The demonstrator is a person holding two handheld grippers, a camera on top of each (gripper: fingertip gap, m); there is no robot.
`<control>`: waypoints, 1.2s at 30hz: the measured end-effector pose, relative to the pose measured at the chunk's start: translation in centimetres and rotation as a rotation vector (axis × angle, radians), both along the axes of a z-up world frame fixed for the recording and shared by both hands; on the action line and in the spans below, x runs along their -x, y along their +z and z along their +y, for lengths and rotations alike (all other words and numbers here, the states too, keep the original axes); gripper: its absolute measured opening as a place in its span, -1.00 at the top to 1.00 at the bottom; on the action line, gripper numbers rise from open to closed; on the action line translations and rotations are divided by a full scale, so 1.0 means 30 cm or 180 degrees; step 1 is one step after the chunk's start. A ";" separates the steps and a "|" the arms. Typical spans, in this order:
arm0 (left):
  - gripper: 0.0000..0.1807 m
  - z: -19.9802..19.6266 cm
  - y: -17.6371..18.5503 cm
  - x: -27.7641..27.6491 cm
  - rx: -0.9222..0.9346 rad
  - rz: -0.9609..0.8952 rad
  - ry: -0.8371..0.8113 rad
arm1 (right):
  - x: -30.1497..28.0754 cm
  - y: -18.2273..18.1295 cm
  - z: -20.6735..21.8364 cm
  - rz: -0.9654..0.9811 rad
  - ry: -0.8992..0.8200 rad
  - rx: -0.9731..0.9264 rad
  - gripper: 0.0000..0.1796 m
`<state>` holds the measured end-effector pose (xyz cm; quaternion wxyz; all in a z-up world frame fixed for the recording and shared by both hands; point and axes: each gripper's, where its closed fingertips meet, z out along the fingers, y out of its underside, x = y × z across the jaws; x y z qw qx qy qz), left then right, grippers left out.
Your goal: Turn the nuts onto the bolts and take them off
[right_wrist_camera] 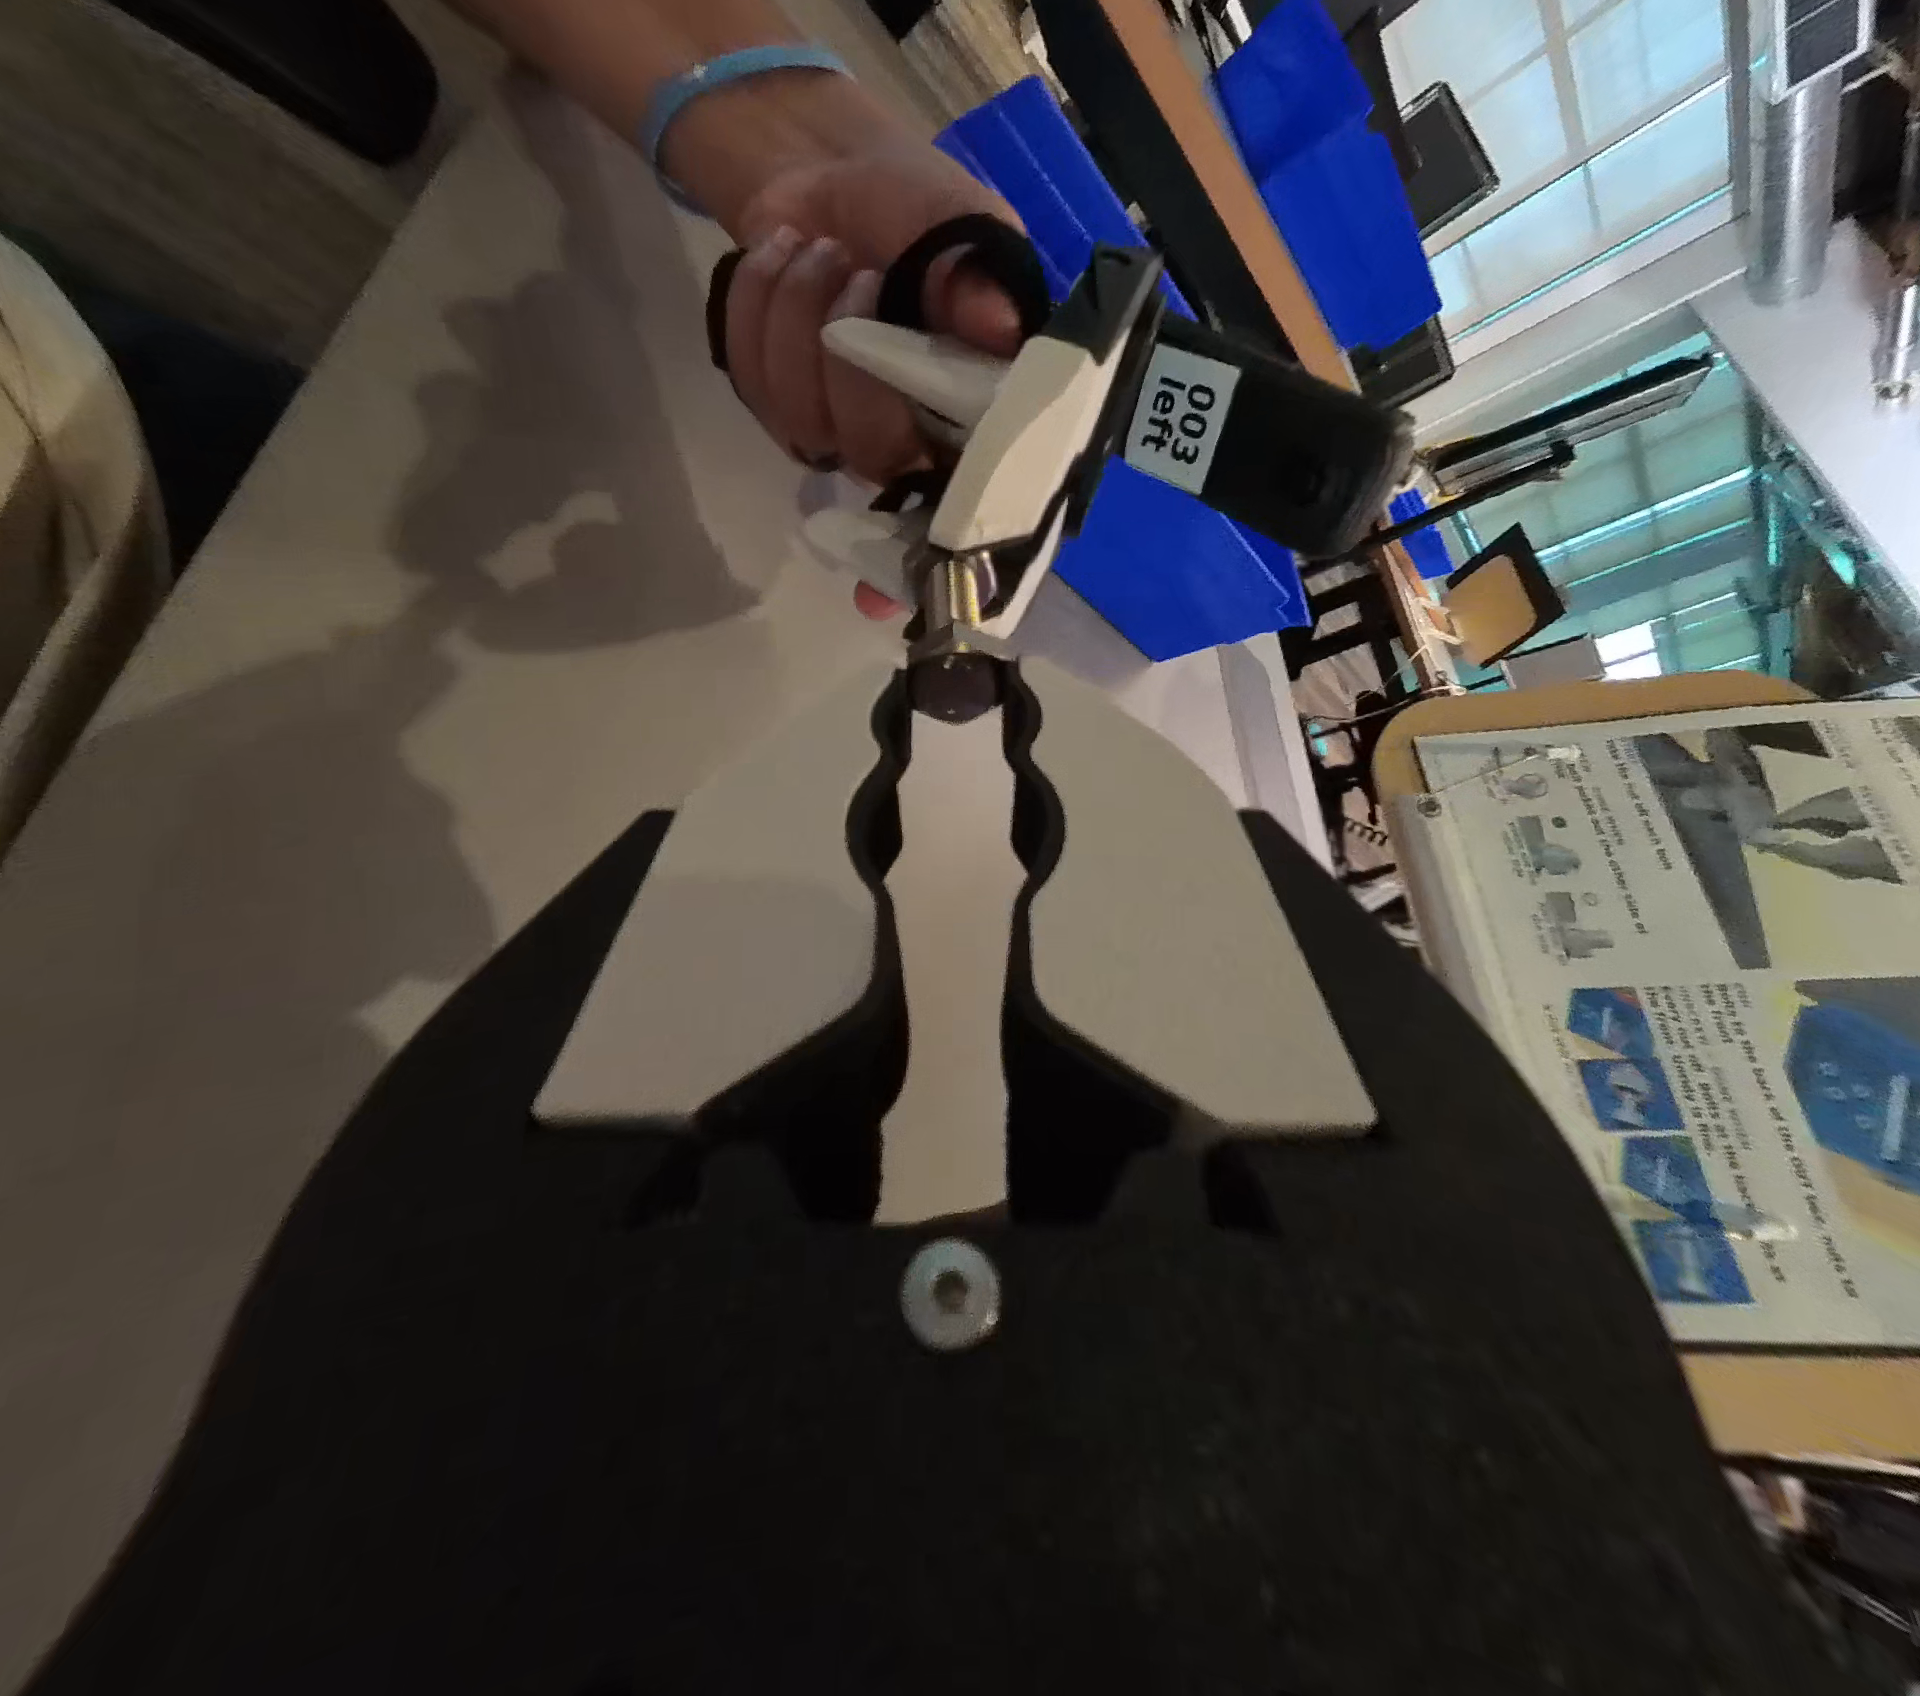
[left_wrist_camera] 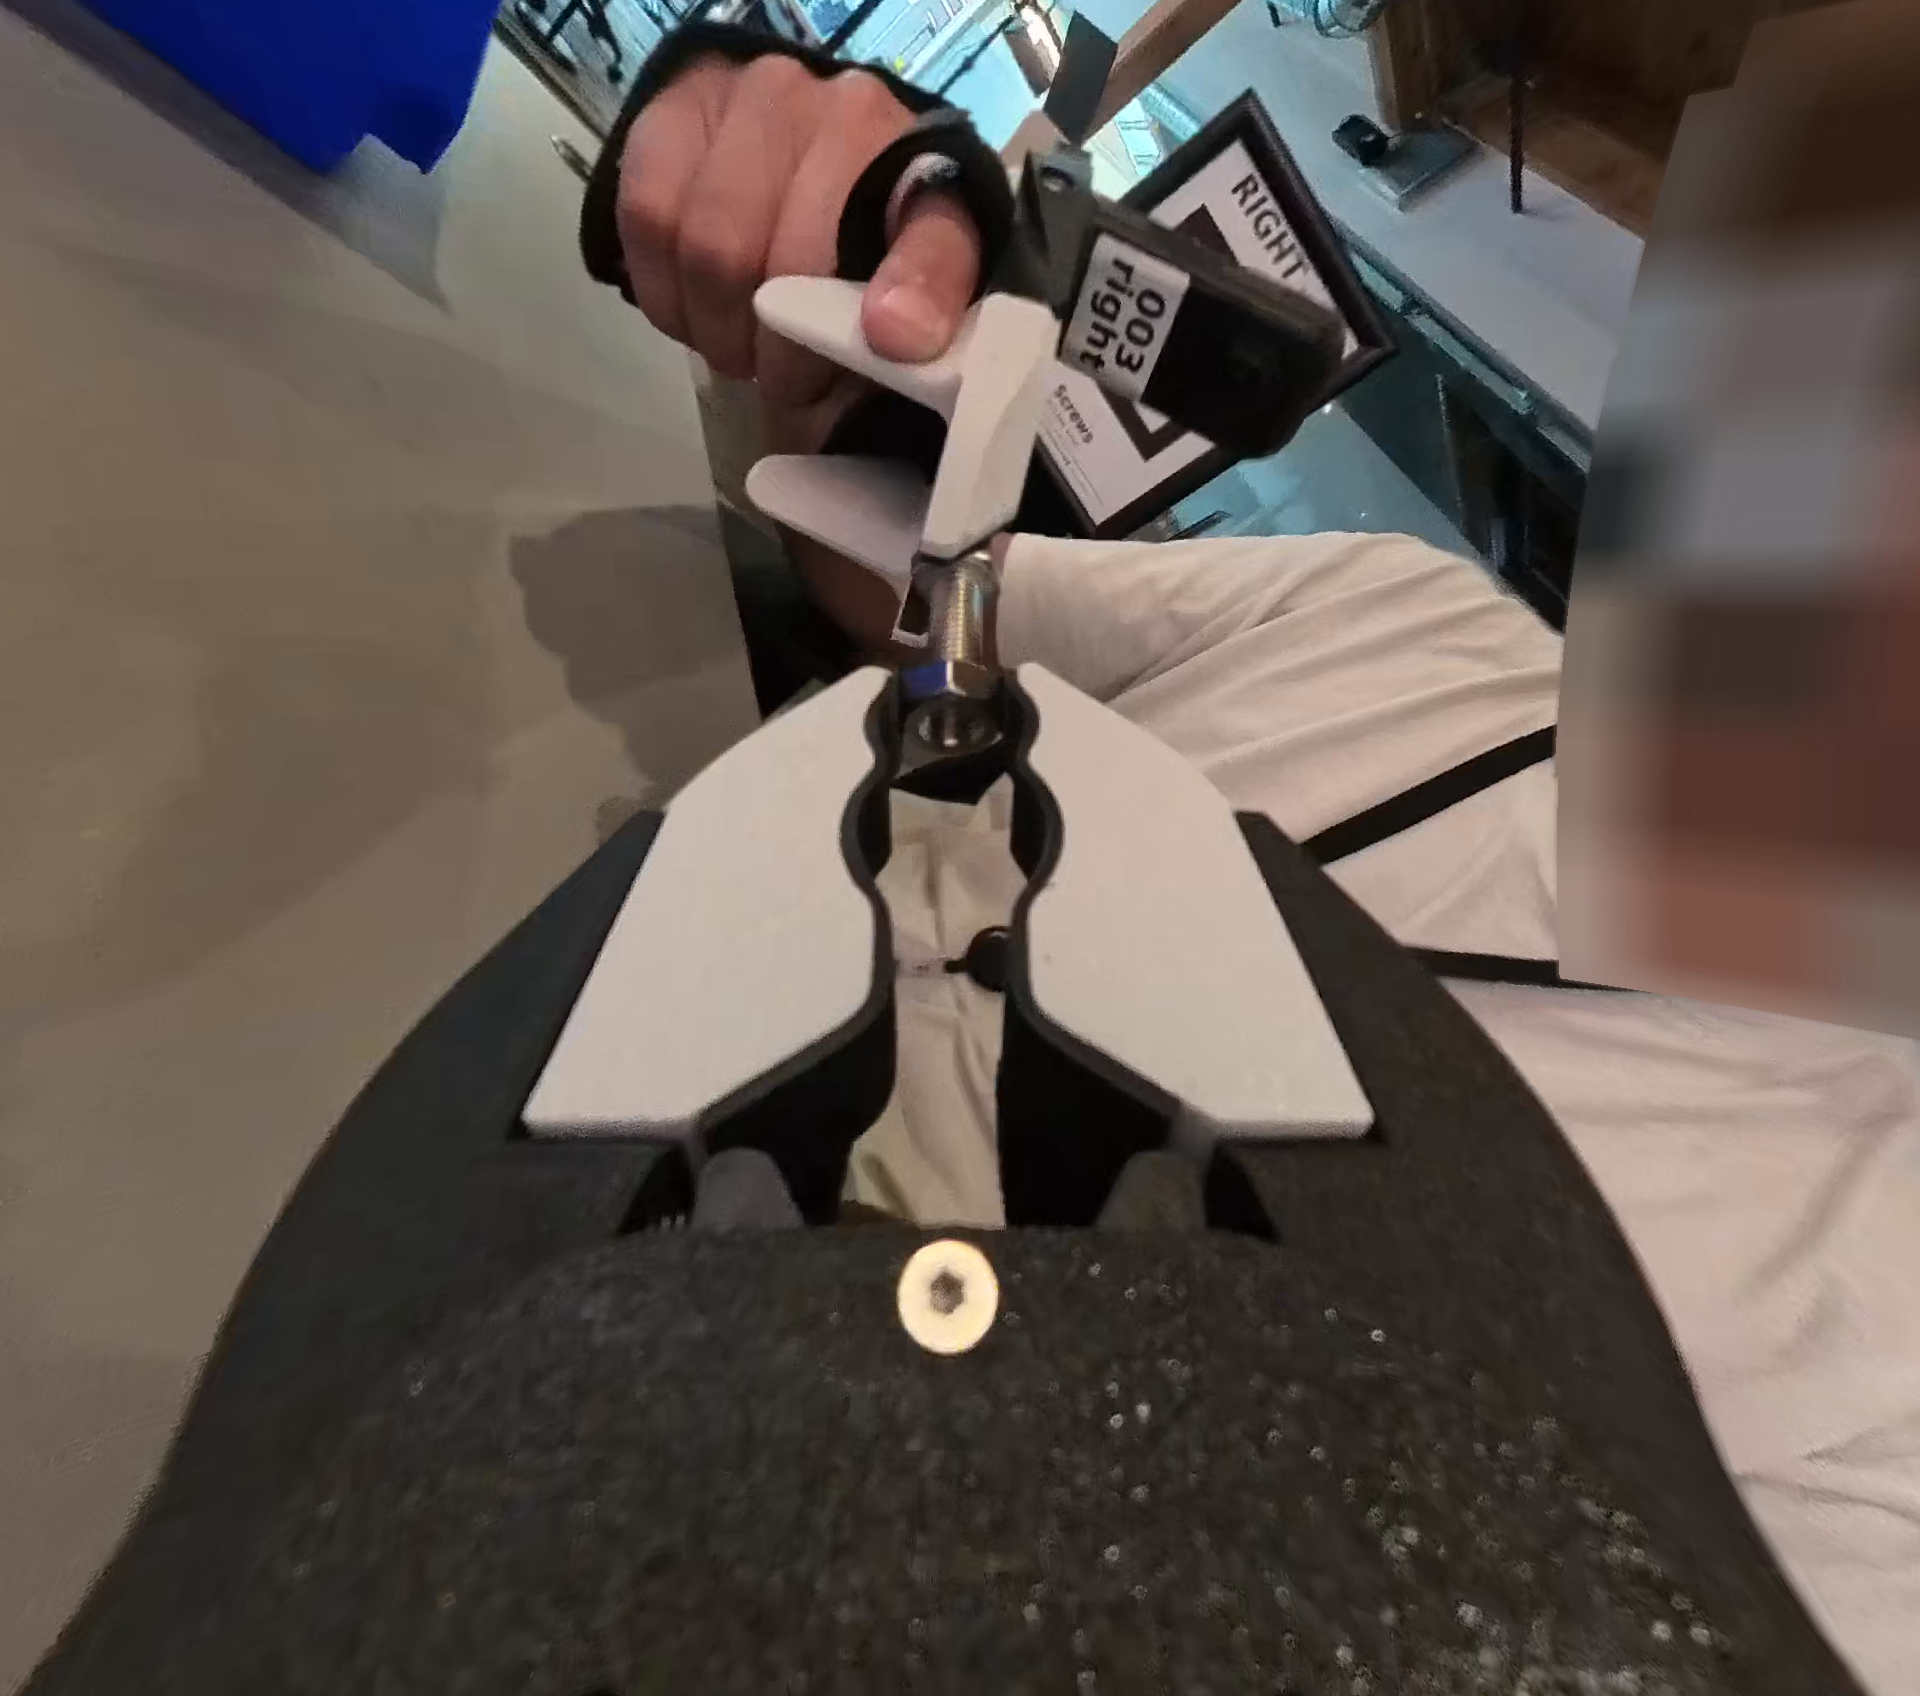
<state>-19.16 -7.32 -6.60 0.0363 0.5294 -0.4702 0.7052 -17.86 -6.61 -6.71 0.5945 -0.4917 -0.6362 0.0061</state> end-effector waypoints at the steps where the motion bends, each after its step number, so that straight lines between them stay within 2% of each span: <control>1: 0.80 0.002 -0.004 0.003 -0.0130 -0.0085 0.0015 | 0.005 -0.002 0.000 0.0071 0.0023 0.0067 0.81; 3: 0.79 0.023 -0.009 0.000 -0.0469 -0.0187 0.0210 | 0.004 -0.002 0.012 0.0312 -0.0004 0.0383 0.82; 4: 0.64 0.039 -0.013 -0.002 -0.0728 -0.0231 0.0350 | -0.002 0.001 0.017 0.0430 -0.0008 0.0538 0.82; 5: 0.40 0.057 -0.003 -0.001 -0.0945 -0.0317 0.0513 | -0.008 0.012 0.022 0.0596 -0.0002 0.0677 0.81; 6: 0.35 0.072 0.012 0.004 -0.1137 -0.0424 0.0663 | -0.015 0.022 0.028 0.0765 -0.0014 0.0856 0.81; 8: 0.36 0.108 0.029 0.011 -0.1689 -0.0608 0.1003 | -0.023 0.041 0.034 0.1089 0.0021 0.1201 0.81; 11: 0.40 0.163 0.021 0.010 -0.3065 -0.0811 0.1556 | -0.030 0.052 0.052 0.1477 0.0034 0.1728 0.82; 13: 0.49 0.135 0.024 0.015 -0.3724 -0.1044 0.1597 | -0.027 0.061 0.056 0.1710 0.0111 0.1965 0.82; 15: 0.61 0.099 0.025 0.018 -0.3980 -0.1196 0.1560 | -0.019 0.062 0.047 0.1846 0.0242 0.2205 0.82; 19: 0.47 0.094 0.014 0.012 -0.4054 -0.1155 0.1525 | 0.003 0.057 0.035 0.1953 0.0375 0.2411 0.82; 23: 0.47 0.078 0.024 0.008 -0.4025 -0.1226 0.1519 | 0.032 0.040 0.028 0.1976 0.0455 0.2528 0.82; 26: 0.61 0.082 0.019 0.007 -0.4135 -0.1247 0.1559 | 0.049 0.034 0.025 0.2036 0.0514 0.2620 0.82; 27: 0.79 0.074 0.018 0.010 -0.4127 -0.1282 0.1518 | 0.052 0.032 0.026 0.2043 0.0506 0.2614 0.81; 29: 0.79 0.073 0.011 0.009 -0.3976 -0.1182 0.1437 | 0.049 0.033 0.027 0.2063 0.0515 0.2596 0.82; 33: 0.80 0.054 0.019 0.012 -0.3350 -0.1110 0.1230 | 0.051 0.039 0.018 0.1781 0.0441 0.2072 0.81; 36: 0.80 0.030 0.018 0.014 -0.2591 -0.0979 0.0967 | 0.047 0.038 0.008 0.1217 0.0275 0.1168 0.81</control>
